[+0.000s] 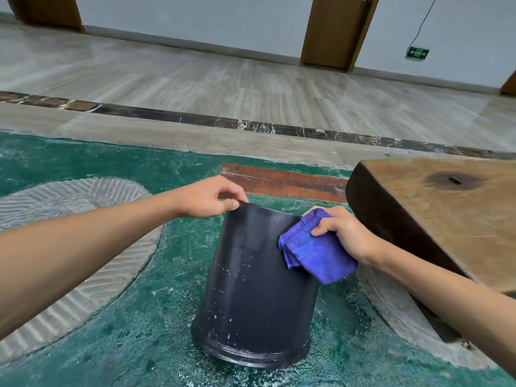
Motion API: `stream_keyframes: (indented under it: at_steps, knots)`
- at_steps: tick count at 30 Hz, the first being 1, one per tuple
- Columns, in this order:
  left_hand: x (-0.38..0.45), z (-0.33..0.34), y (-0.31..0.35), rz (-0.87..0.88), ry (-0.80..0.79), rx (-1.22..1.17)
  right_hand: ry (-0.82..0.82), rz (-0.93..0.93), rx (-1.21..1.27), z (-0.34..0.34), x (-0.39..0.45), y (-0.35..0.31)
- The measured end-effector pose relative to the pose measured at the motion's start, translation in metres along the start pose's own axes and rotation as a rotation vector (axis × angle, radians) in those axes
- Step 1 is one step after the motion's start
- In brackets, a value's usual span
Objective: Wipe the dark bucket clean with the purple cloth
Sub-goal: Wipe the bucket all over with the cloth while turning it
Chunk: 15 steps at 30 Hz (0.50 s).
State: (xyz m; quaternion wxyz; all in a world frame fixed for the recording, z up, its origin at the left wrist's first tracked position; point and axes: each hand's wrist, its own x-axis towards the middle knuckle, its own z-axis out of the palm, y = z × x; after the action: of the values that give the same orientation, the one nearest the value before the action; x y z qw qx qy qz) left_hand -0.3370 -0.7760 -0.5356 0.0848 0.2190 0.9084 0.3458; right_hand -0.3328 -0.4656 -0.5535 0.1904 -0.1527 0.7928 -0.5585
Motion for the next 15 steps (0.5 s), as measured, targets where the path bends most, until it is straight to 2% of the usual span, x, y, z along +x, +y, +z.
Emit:
stream_keyframes:
  at_steps: [9,15]
  knots:
    - [0.004,-0.004,0.014,-0.037,-0.088,-0.182,0.051,-0.057,0.059,-0.004,0.009,-0.002]
    - [0.002,-0.01,0.01,-0.111,0.036,-0.203,0.189,-0.124,0.163,0.002,0.018,-0.003]
